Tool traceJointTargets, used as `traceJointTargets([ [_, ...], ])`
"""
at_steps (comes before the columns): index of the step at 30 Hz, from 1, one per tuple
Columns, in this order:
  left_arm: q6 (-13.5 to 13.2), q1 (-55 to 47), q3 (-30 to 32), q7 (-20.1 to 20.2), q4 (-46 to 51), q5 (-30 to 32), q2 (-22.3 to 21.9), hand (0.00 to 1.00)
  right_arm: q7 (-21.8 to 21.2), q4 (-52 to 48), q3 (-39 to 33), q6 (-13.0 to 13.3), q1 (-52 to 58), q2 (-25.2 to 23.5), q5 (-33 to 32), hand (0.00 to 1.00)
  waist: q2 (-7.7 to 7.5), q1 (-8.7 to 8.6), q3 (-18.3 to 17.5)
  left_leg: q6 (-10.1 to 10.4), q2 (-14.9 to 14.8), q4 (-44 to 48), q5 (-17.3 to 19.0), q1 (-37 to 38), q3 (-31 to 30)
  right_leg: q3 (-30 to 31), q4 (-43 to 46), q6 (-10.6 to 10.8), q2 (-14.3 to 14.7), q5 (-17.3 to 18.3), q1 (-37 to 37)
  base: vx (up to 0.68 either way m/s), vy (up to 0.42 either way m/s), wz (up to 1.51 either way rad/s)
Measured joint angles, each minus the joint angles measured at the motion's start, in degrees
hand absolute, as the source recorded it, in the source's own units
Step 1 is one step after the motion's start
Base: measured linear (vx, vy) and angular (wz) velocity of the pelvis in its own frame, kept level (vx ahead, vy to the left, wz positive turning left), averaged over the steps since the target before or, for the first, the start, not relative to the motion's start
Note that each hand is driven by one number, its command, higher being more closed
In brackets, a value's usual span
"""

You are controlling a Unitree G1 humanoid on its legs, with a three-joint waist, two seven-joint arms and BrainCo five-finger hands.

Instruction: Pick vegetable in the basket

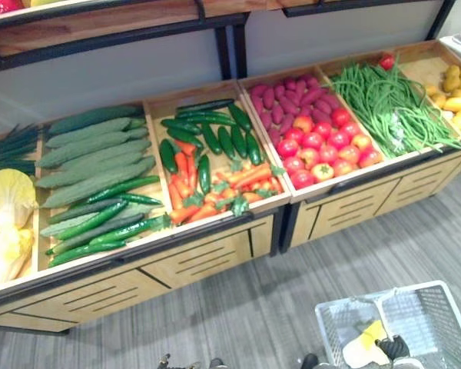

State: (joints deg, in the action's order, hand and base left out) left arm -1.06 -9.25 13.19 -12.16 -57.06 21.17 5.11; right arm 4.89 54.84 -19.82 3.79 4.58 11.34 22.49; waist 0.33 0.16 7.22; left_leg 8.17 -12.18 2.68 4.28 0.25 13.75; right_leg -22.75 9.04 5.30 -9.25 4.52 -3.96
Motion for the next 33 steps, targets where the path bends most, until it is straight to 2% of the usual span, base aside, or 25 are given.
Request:
traceJointTargets([
  [1,0.0,0.6,0.0,0.0,0.1,0.0,0.4,0.00,0.0,-0.3,0.1,0.1,0.0,-0.6,0.0,1.00,-1.24,-0.02,0.5,-0.7,1.6,0.3,0.9,0.0,0.5,0.8,2.6,1.2,-1.8,1.1,-1.1,-0.09,0.245,-0.25],
  [2,0.0,0.9,-0.1,0.0,0.2,0.0,0.7,0.00,0.0,-0.4,0.1,0.2,0.1,-0.9,0.0,1.00,-2.06,-0.01,0.9,-0.9,2.4,0.6,1.1,0.0,0.6,1.2,4.3,1.6,-3.1,1.5,-1.8,-0.07,0.171,-0.04],
  [3,0.1,1.0,-1.0,0.0,0.5,0.0,1.6,0.00,0.0,-0.4,0.2,0.1,0.3,-1.6,0.0,1.00,-3.72,-0.09,1.2,-1.5,3.9,0.5,1.6,0.3,0.7,2.1,7.4,2.4,-5.5,2.2,-3.1,-0.02,0.157,-0.05],
  [5,0.3,0.9,-1.7,-0.1,2.2,-0.1,2.7,0.00,0.1,-0.3,0.2,-0.1,0.8,-2.2,0.1,1.00,-4.68,-0.22,1.5,-2.1,4.9,0.6,2.4,1.3,1.2,4.4,12.7,3.9,-7.2,0.9,-5.1,0.02,0.157,-0.02],
  [6,0.3,0.5,-1.7,-0.1,3.6,-0.2,3.4,0.00,0.0,-0.3,0.1,-0.2,1.4,-2.4,0.1,1.00,-3.81,-0.50,2.0,-2.2,4.5,0.5,2.7,1.8,0.7,5.5,16.5,3.3,-7.3,-1.1,-6.4,0.05,0.121,0.11],
  [8,0.3,0.6,-1.7,-0.4,6.0,-0.2,4.7,0.00,0.0,-0.3,0.1,-0.6,1.9,-2.8,0.0,1.00,-4.16,-1.26,2.0,-2.3,4.4,0.3,2.9,2.4,-0.5,5.9,19.4,3.1,-7.8,-2.5,-7.0,0.12,0.105,0.28],
  [10,0.3,0.8,-1.6,-0.8,7.5,-0.2,5.0,0.00,0.2,-0.3,0.1,-0.8,1.6,-2.9,0.0,1.00,-4.25,-1.53,1.8,-2.5,4.5,-0.5,1.9,3.2,-0.6,5.6,20.1,2.5,-8.7,-2.9,-7.2,0.17,0.049,0.12],
  [11,0.2,1.3,-1.6,-1.1,7.6,-0.3,5.0,0.00,0.6,-0.1,0.2,-0.7,0.9,-2.9,0.0,1.00,-3.44,-1.57,2.2,-2.7,4.2,-0.6,1.7,3.1,-0.6,5.6,21.5,1.7,-9.1,-1.8,-9.1,0.16,-0.018,-0.06],
  [12,0.2,2.6,-1.5,-1.3,7.8,-0.6,4.8,0.00,0.7,0.2,0.6,-0.7,0.2,-2.9,0.0,1.00,-2.95,-1.32,2.6,-2.4,3.1,-0.6,1.5,2.7,-0.3,4.7,15.5,1.0,-7.9,-0.7,-9.6,0.13,-0.025,-0.06],
  [13,0.2,2.8,-1.5,-1.4,7.8,-0.8,5.0,0.00,0.7,0.2,0.8,-0.7,0.0,-3.1,0.1,1.00,-2.75,-1.22,2.7,-2.2,2.6,-0.6,1.4,2.4,-0.3,4.7,11.6,1.6,-7.1,-1.2,-9.6,0.16,-0.115,-0.01],
  [14,0.0,3.1,-1.5,-1.4,7.8,-0.9,5.6,0.00,0.8,0.2,0.7,-0.6,-0.5,-3.5,0.1,1.00,-3.13,-1.33,2.6,-1.5,2.2,-0.6,1.0,1.7,-0.7,6.1,3.9,3.0,-5.8,-3.3,-9.3,0.11,-0.131,0.15],
  [15,-0.2,3.3,-1.6,-1.5,7.7,-0.8,6.1,0.00,0.8,0.2,0.7,-0.6,-0.6,-3.6,0.1,1.00,-3.99,-1.48,2.6,-1.2,2.7,-0.6,0.9,1.4,-1.2,7.5,-0.1,3.1,-5.6,-6.9,-8.9,0.18,-0.286,0.46],
  [16,-0.3,4.0,-1.3,-1.5,7.4,-0.8,5.9,0.00,1.0,0.4,0.5,-0.8,-0.6,-3.1,0.1,1.00,-4.71,-1.65,2.6,0.1,2.8,-0.7,1.2,1.4,-2.2,7.7,-1.5,3.6,-5.8,-8.4,-7.9,0.11,-0.196,0.36],
  [18,-0.7,4.2,-0.7,-1.8,6.9,-0.9,3.2,0.00,1.4,0.9,0.2,-1.1,-2.1,-1.4,0.1,1.00,-1.56,-1.09,2.9,1.9,0.2,-0.7,0.2,0.7,-2.0,6.1,-3.1,2.9,-2.8,-8.4,-7.4,0.11,-0.213,0.12],
  [19,-0.8,4.1,-0.5,-1.8,6.5,-0.9,2.5,0.00,1.5,0.9,0.3,-1.2,-2.6,-1.0,0.1,1.00,-0.71,-1.10,3.0,2.1,-0.8,-0.7,0.1,0.6,-2.0,5.7,-3.7,2.9,-1.8,-8.4,-6.9,0.11,-0.224,0.07],
  [21,-0.9,3.9,0.2,-1.8,5.9,-0.9,1.1,0.00,1.5,0.9,0.6,-1.0,-2.9,-0.6,0.1,1.00,0.51,-1.20,2.7,3.0,-3.0,-1.4,-1.8,0.9,-2.2,3.7,-5.5,1.5,0.7,-7.9,-4.8,0.06,-0.164,0.21],
  [25,-1.0,3.7,0.6,-3.0,8.6,-1.0,1.1,0.00,1.6,0.1,0.6,-0.5,-2.8,-0.6,0.0,1.00,0.45,-1.27,2.6,3.0,-3.7,-2.7,-3.4,0.4,-2.2,1.7,-7.4,0.6,2.0,-7.9,-3.7,0.01,-0.094,0.28],
  [28,-1.1,2.2,-0.1,-4.2,17.8,-2.6,1.1,0.00,2.0,0.0,0.7,0.4,-2.7,-0.7,0.0,1.00,0.43,-0.96,2.6,3.0,-3.1,-3.5,-3.4,-0.2,-2.1,1.2,-8.6,0.6,1.6,-8.8,-3.7,-0.01,0.026,0.13],
  [30,-2.2,0.3,-2.3,-6.2,27.1,-2.6,1.2,0.00,2.2,0.0,0.6,0.5,-2.6,-0.7,0.0,1.00,0.40,-0.49,2.6,3.0,-2.2,-3.8,-3.4,-0.4,-2.1,1.1,-9.7,0.7,1.0,-9.8,-3.5,-0.02,0.039,0.05],
  [33,-5.7,-0.6,-4.0,-9.5,39.0,-1.5,1.1,0.00,2.6,0.1,0.6,1.8,-2.0,-0.7,-0.1,1.00,0.42,-0.17,2.5,2.7,-1.2,-3.6,-3.1,-0.9,-2.0,1.3,-11.0,1.0,0.3,-10.9,-3.4,-0.04,0.039,0.02],
])
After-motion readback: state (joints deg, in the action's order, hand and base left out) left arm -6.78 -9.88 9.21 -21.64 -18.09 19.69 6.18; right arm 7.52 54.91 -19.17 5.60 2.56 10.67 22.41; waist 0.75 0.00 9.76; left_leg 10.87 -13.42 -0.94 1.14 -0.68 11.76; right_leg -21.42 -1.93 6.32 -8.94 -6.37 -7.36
